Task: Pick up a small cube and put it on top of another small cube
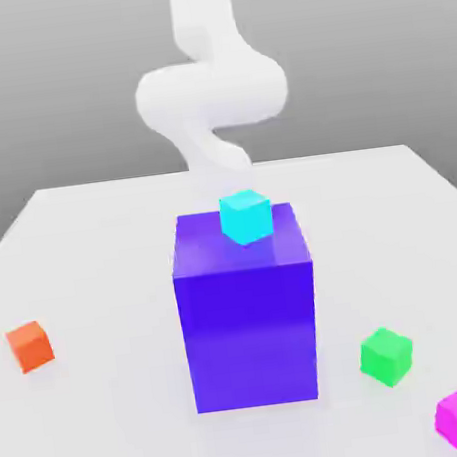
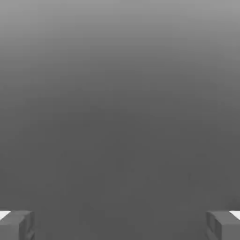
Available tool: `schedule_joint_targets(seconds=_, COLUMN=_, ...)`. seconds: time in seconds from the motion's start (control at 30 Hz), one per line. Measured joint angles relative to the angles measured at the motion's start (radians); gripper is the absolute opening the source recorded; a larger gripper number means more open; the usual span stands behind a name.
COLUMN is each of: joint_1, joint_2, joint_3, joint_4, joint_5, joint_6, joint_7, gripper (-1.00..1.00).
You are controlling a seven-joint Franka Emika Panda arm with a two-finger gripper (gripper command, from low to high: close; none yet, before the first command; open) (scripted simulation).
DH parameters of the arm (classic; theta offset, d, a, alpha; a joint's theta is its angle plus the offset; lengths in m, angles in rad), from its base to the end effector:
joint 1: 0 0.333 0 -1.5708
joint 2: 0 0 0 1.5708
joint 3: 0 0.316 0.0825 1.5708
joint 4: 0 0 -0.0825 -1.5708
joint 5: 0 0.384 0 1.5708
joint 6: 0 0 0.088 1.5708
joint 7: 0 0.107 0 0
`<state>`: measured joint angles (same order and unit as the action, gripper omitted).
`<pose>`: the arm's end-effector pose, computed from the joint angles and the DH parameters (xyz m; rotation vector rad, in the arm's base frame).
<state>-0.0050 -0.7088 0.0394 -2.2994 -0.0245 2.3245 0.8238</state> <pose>0.3793 0.0179 0.6807 -2.5136 1.0319 -0.9791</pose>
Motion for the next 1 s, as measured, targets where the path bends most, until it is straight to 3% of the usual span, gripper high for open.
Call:
schedule_joint_targets(seconds=0.37, joint_1=-0.005, joint_2=0.405, joint_3=0.163, joint_4=0.002, joint_5=-0.127, joint_6=0.110, joint_7=0.119, gripper=0.00)
schedule_joint_targets(seconds=0.67, joint_1=0.057, joint_2=0.731, joint_3=0.241, joint_4=0.004, joint_5=-0.228, joint_6=0.198, joint_7=0.213, gripper=0.00)
schedule_joint_targets(seconds=1.0, joint_1=0.141, joint_2=1.071, joint_3=0.288, joint_4=0.003, joint_5=-0.242, joint_6=0.316, joint_7=0.250, gripper=0.00)
